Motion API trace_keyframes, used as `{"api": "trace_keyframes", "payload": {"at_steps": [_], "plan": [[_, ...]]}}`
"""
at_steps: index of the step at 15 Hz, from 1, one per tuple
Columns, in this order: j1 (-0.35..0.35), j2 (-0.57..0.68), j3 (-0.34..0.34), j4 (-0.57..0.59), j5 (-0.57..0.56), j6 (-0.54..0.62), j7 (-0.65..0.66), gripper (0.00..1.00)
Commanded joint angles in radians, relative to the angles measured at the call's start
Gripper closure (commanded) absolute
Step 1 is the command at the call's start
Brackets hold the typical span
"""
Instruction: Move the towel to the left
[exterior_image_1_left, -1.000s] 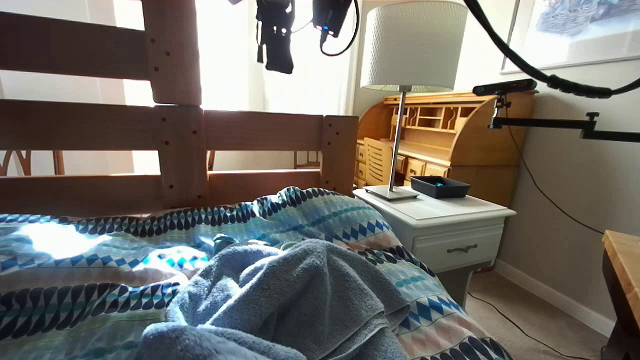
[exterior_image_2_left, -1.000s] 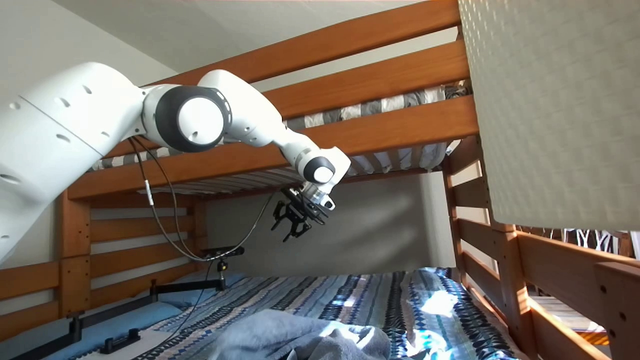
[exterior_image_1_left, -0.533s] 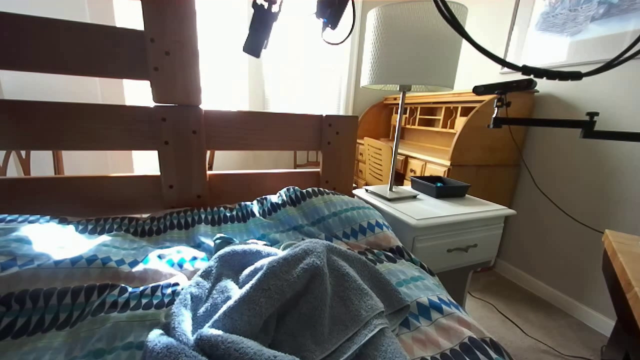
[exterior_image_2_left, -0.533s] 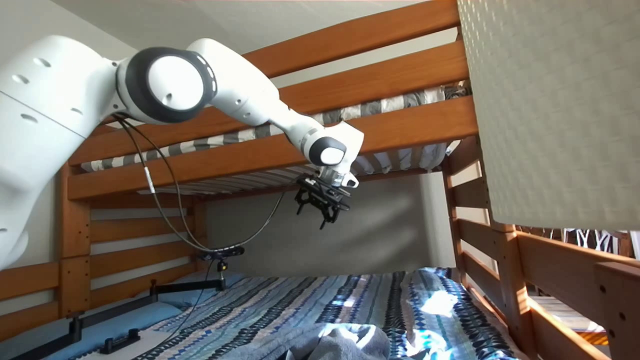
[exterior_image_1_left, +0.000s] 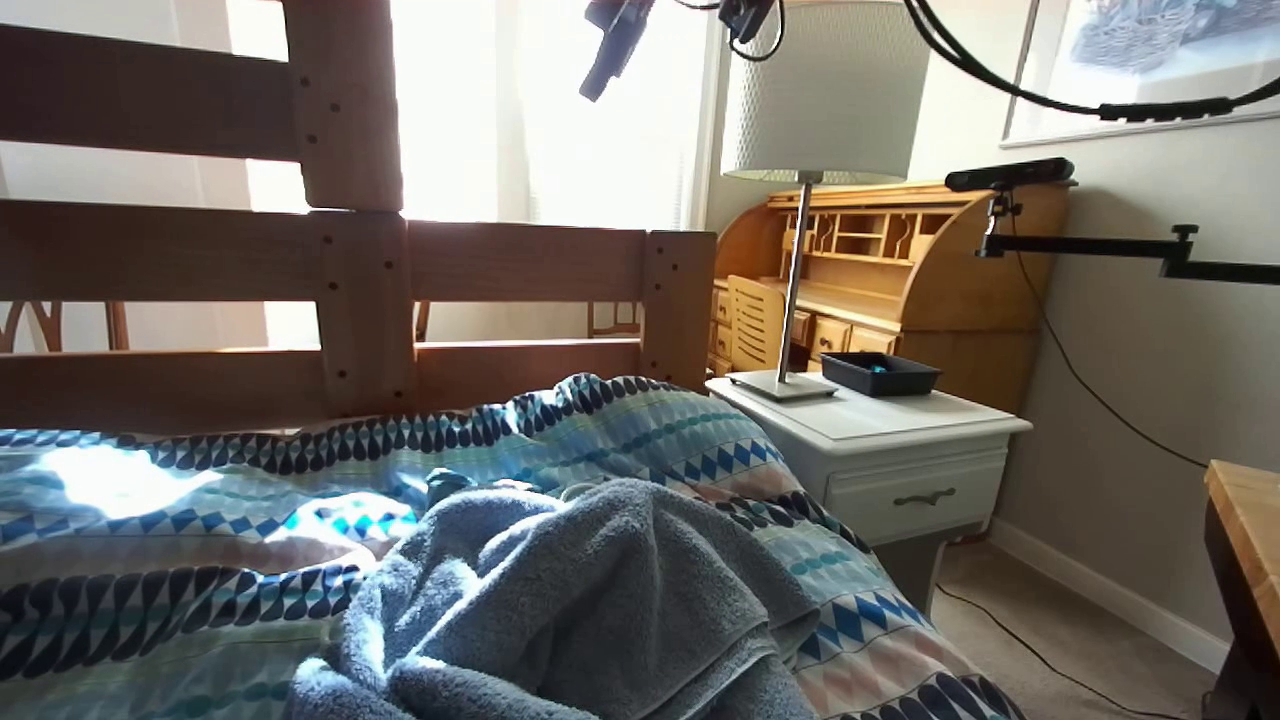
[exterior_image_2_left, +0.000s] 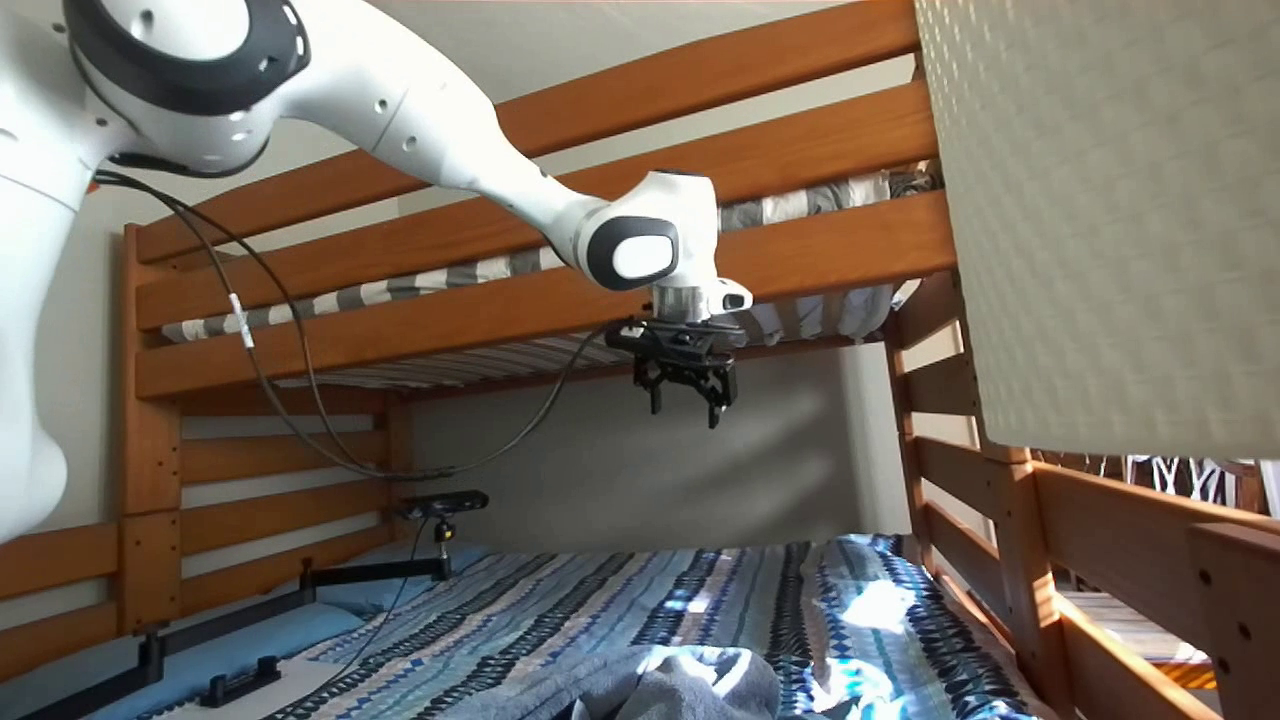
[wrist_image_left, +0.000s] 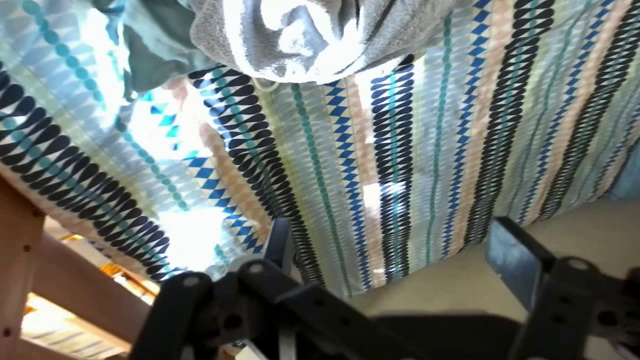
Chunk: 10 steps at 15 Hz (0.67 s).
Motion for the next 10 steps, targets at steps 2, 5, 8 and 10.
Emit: {"api": "trace_keyframes", "payload": {"at_steps": [2,5,8,10], "plan": [[0.052,-0.064,-0.058,-0.072,-0.014,0.041,0.003,0.0],[0.063,-0.107,-0.07,-0.122,-0.018,0.058,0.006,0.0],[0.063,-0.109,-0.073,-0.125,-0.019,0.059,0.006,0.0],[0.063,-0.109,-0.073,-0.125,-0.019,0.059,0.006,0.0]]}}
